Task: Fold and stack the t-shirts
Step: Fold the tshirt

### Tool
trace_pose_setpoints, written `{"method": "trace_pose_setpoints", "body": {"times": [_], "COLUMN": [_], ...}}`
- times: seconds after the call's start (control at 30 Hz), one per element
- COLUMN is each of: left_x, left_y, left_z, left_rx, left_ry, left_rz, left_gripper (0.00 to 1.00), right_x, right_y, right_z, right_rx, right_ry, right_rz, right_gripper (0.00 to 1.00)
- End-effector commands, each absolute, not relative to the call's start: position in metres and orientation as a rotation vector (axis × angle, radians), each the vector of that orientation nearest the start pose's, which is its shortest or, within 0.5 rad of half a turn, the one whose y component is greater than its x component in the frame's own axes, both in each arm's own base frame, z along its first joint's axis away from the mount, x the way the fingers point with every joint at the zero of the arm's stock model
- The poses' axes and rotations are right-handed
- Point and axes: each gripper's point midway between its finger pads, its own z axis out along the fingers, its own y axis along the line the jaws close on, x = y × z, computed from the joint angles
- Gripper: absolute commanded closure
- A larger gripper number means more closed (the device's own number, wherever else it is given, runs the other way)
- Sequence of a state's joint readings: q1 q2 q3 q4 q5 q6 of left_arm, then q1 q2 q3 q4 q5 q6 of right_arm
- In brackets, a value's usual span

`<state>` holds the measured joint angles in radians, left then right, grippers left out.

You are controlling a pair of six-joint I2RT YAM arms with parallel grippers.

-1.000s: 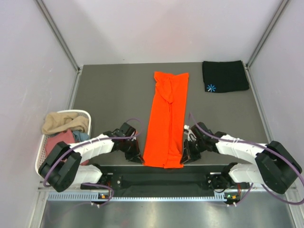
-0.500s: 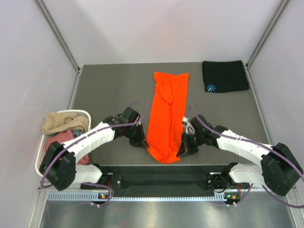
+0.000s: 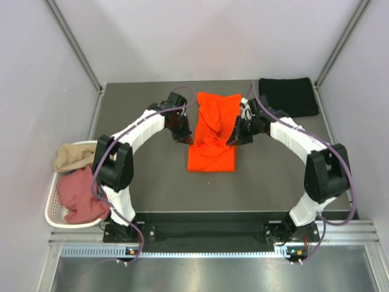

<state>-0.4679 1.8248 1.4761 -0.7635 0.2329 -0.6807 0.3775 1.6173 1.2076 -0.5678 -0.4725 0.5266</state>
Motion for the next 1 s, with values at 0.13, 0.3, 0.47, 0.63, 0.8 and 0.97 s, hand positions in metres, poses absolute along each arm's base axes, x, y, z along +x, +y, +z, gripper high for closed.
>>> {"method": "trace_pose_setpoints", "body": {"times": [0.13, 0.3, 0.47, 0.63, 0.8, 0.97], "left_x": [0.381, 0.401, 0.414, 0.432, 0.444, 0.451], "left_y": [-0.249, -0.258, -0.267, -0.274, -0.273, -0.268], "left_z": [0.104, 0.098, 0.092, 0.098, 0.09, 0.083], "left_rx": [-0.217, -0.207, -0.203, -0.201, -0.239, -0.26], "left_ry": [2.822, 2.8, 2.795, 2.75, 2.763, 2.77], "left_rz": [-0.685, -0.738, -0.778, -0.803, -0.847, -0.854], "left_gripper": [1.0, 1.0, 1.0, 1.0, 1.0, 1.0], "right_x": [0.346, 0.355, 0.368, 0.384, 0.396, 0.401], "right_y": [0.209, 0.206, 0.202, 0.203, 0.202, 0.2], "right_z": [0.112, 0.095, 0.092, 0.09, 0.087, 0.083], "right_rx": [-0.005, 0.019, 0.04, 0.053, 0.068, 0.082], "right_ry": [2.72, 2.75, 2.745, 2.737, 2.73, 2.723], "right_rz": [0.897, 0.92, 0.933, 0.957, 0.977, 0.978], "right_gripper": [1.0, 1.0, 1.0, 1.0, 1.0, 1.0]}}
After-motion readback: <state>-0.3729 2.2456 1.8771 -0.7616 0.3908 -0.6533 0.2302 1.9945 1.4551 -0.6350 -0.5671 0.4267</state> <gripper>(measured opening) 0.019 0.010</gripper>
